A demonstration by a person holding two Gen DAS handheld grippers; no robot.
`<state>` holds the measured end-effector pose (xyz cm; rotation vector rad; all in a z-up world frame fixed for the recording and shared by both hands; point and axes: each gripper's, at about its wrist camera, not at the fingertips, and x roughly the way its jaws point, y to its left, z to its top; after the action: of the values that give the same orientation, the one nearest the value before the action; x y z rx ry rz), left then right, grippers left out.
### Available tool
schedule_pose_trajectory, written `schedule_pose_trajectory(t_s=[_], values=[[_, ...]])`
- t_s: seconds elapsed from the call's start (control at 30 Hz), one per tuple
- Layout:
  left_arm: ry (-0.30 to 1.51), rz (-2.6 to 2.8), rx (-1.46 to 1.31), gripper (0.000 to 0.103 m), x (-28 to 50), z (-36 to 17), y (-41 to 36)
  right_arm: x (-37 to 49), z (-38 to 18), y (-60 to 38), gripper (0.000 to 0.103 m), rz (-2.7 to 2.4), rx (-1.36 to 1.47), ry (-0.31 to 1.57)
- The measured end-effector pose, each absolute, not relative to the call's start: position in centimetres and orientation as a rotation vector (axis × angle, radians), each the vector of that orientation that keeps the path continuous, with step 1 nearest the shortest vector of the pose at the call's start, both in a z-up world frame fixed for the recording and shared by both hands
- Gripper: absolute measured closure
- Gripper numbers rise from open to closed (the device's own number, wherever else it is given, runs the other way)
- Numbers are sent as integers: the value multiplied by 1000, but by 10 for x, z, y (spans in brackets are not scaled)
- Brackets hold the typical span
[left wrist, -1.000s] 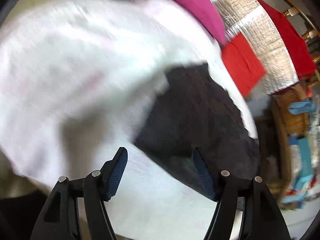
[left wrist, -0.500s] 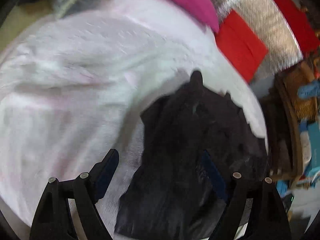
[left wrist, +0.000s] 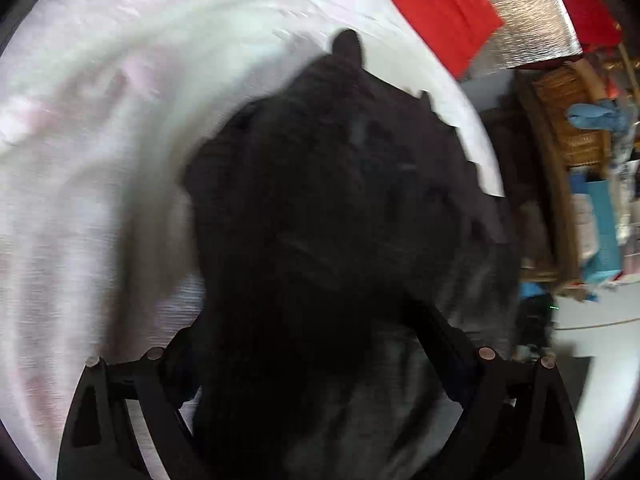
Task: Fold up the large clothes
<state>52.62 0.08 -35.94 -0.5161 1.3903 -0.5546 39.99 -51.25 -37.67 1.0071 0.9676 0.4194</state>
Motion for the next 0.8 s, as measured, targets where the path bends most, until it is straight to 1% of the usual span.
schedule_pose_trajectory(t_s=[0.1,0.2,0.23,0.3,0.33,0.37,0.4,0.47,0.53,0.6,0.7,0.8], values=[[1386,-582,-498,8,527,-361,-11,409,-370,-489,10,394,877,994],[1358,-604,-556,8,530,-362,-16,410,-371,-487,11,386,926,960],[1348,-605,-576,10,530,-361,-16,409,-371,-488,12,378,941,951],[1330,-589,-586,22,530,-360,-16,408,-368,-485,22,359,928,943],[1323,-566,-567,34,529,-359,-16,409,-367,-482,25,344,918,945],[1314,-553,-568,41,529,-358,-16,408,-366,-478,30,316,900,951],[1307,-551,-573,45,526,-356,-14,407,-363,-477,33,298,888,949],[1282,-541,-574,64,522,-350,-9,402,-354,-474,47,280,881,926],[1247,-555,-591,70,516,-339,-6,398,-344,-474,55,269,873,895],[1215,-564,-586,71,513,-328,-8,392,-332,-473,59,272,860,862],[1164,-573,-592,72,506,-316,-4,383,-311,-466,61,287,816,800],[1184,-513,-565,70,509,-325,1,384,-312,-465,61,256,793,788]])
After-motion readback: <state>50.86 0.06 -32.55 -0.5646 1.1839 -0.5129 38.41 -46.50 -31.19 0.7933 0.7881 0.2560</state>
